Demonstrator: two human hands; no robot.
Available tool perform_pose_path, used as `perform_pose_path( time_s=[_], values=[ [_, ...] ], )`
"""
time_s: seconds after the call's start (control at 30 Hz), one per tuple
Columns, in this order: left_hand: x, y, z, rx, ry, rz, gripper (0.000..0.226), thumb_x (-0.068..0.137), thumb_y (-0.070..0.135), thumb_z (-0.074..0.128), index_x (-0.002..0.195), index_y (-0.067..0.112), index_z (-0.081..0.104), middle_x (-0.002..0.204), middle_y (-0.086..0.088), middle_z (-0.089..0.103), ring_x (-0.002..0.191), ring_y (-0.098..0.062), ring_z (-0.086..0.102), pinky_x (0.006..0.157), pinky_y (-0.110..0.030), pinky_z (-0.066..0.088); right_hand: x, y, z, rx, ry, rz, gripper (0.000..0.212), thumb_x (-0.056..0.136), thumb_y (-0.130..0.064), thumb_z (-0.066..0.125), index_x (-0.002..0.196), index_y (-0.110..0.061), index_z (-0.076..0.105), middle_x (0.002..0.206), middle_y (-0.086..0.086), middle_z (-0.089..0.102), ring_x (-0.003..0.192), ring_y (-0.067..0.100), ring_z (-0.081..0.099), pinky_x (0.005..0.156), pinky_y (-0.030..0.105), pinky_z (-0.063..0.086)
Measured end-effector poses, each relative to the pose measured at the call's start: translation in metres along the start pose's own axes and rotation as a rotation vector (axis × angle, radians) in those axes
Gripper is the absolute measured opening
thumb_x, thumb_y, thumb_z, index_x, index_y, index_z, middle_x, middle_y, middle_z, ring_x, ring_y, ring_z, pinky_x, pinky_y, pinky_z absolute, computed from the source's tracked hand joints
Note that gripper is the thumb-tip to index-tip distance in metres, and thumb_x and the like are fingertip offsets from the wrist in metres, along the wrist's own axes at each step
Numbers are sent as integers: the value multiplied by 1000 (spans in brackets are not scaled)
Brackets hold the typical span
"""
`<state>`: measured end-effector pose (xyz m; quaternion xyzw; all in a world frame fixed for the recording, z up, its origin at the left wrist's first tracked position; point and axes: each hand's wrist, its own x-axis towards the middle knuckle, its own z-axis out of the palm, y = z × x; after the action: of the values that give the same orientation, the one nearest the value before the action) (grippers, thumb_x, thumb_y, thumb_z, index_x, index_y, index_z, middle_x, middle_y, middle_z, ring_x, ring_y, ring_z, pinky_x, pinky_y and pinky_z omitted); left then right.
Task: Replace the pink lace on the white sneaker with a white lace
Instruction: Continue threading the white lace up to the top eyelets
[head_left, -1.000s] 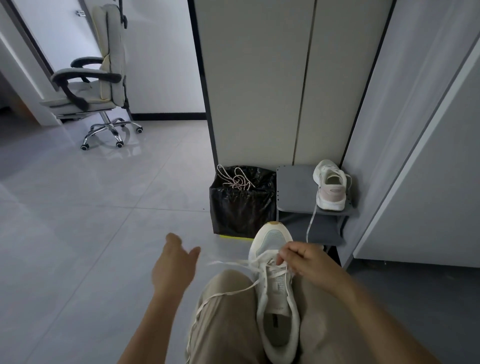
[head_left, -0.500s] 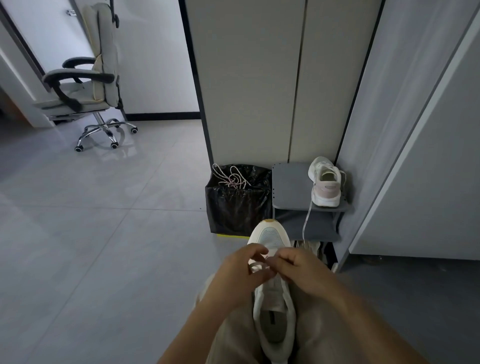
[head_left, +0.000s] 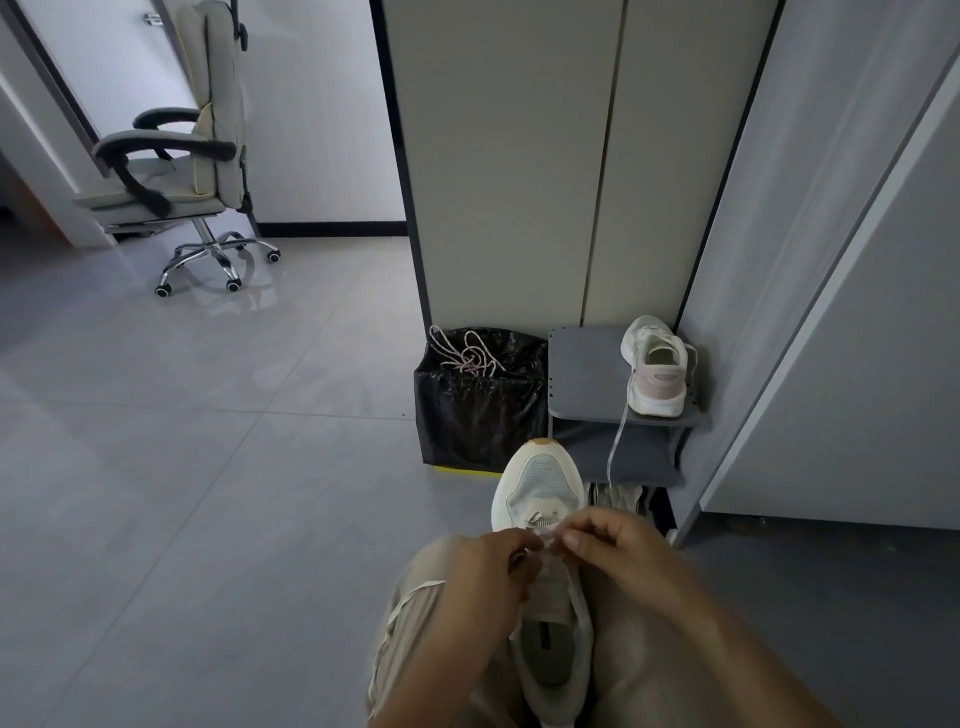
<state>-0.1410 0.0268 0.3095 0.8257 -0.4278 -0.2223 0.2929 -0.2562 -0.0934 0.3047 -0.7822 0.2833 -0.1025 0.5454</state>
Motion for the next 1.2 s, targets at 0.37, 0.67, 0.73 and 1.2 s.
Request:
perform_pose_path(
  time_s=[0.37, 0.67, 0.73, 1.2],
  values=[
    [10, -4, 15, -52, 101, -29, 17, 93, 20, 54, 104, 12, 64, 94, 7, 52, 87, -10, 51, 79, -3, 39, -4, -8, 13, -497, 94, 138, 11, 86, -31, 59, 91, -24, 66, 91, -7, 68, 84, 6, 61, 78, 24, 48],
    [14, -9, 43, -309, 267, -5, 11, 82, 10, 67, 80, 21, 67, 86, 20, 48, 79, 3, 52, 72, -4, 41, -5, -1, -2, -43, 48, 166, 14, 80, -5, 67, 77, -18, 71, 79, -7, 70, 62, -8, 60, 61, 3, 42],
    [14, -10, 42, -344, 261, 2, 26, 81, 9, 68, 72, 32, 61, 86, 17, 50, 79, 3, 54, 72, -5, 42, -5, -2, -2, -14, 41, 167, 15, 81, -3, 67, 79, -17, 71, 78, -7, 70, 61, -9, 60, 59, 3, 42],
    [16, -8, 45, -180, 309, 54, 12, 87, 20, 63, 94, 16, 71, 95, 11, 53, 90, -4, 52, 75, 0, 34, -4, 5, 4, -118, 81, 127, 14, 82, -17, 68, 82, -31, 68, 82, -13, 69, 76, -5, 63, 68, 8, 47]
  ],
)
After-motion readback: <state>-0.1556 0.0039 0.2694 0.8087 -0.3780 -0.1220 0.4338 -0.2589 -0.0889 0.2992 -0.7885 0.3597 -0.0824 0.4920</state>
